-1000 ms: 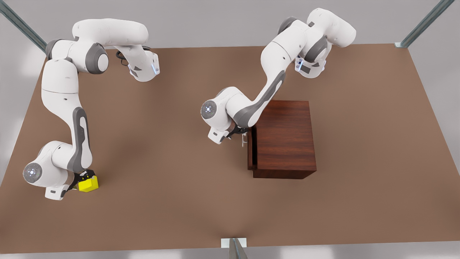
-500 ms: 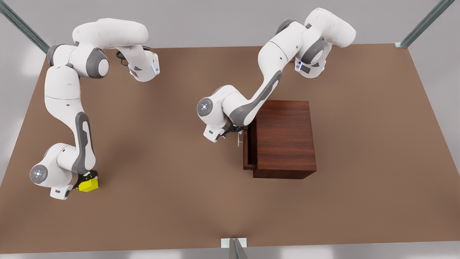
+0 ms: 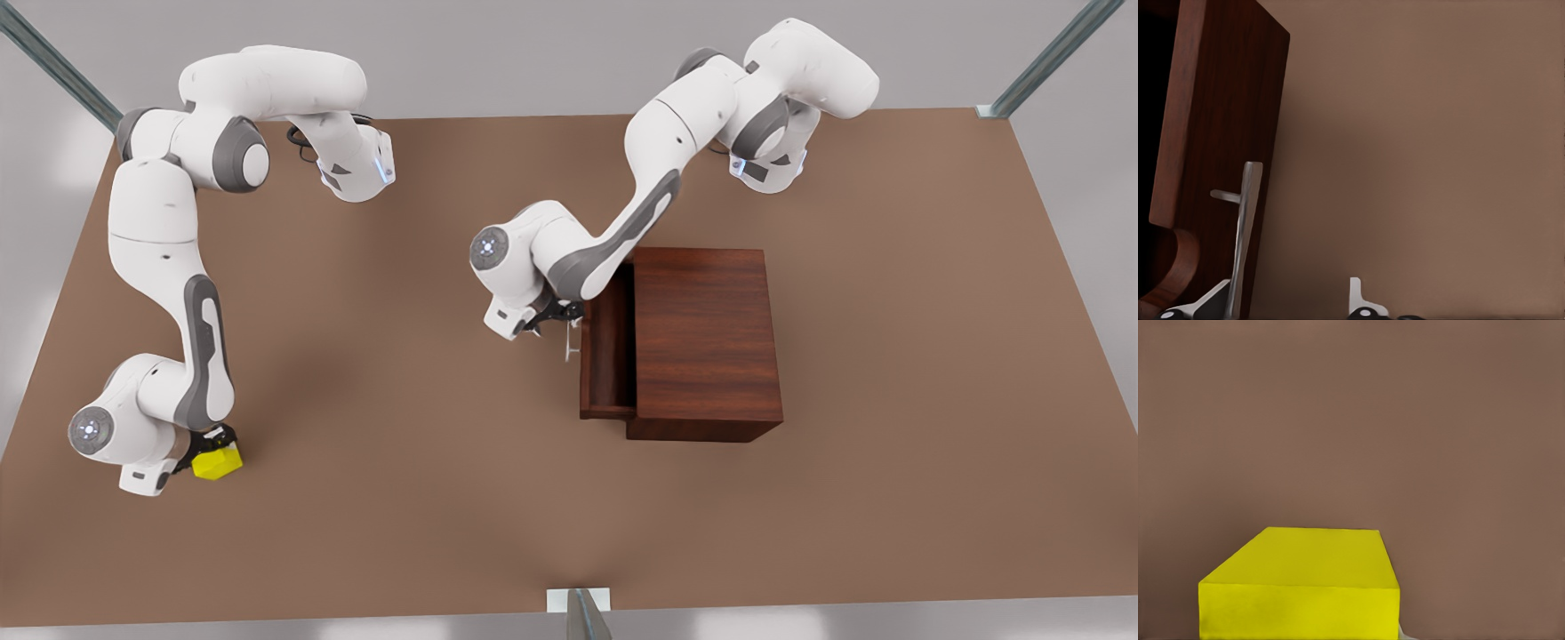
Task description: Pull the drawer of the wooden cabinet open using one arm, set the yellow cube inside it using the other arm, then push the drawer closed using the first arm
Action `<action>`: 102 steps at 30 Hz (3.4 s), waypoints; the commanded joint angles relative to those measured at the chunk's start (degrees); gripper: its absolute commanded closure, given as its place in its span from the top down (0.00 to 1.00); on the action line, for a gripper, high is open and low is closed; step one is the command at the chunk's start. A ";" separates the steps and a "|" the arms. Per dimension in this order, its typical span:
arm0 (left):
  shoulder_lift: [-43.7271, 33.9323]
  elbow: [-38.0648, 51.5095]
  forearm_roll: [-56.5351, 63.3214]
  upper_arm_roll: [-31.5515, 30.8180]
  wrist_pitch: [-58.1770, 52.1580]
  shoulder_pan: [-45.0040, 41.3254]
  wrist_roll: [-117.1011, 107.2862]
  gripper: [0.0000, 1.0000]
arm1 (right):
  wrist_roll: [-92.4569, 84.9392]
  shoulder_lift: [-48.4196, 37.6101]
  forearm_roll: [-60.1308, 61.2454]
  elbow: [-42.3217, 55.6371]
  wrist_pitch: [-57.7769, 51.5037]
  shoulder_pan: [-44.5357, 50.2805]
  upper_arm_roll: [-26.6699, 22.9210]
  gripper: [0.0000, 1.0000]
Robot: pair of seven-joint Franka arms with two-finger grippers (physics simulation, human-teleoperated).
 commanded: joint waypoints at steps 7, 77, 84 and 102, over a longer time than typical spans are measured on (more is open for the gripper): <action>-18.92 3.31 -5.78 -0.50 -26.94 8.89 2.06 1.00 | -4.28 -4.95 -0.75 6.61 -17.82 11.01 3.95 0.63; -9.98 -20.07 -9.84 0.56 28.67 3.28 -116.92 0.21 | 47.39 -41.61 -7.25 3.98 -60.80 16.73 4.31 1.00; -10.68 -23.93 -9.75 -5.42 26.92 7.33 -95.22 0.21 | 47.21 -41.08 -6.90 3.98 -60.80 16.90 4.40 1.00; -11.91 -28.42 -3.51 -18.08 24.90 22.53 -89.15 0.21 | 47.30 -40.73 -4.70 3.98 -61.15 17.69 4.84 1.00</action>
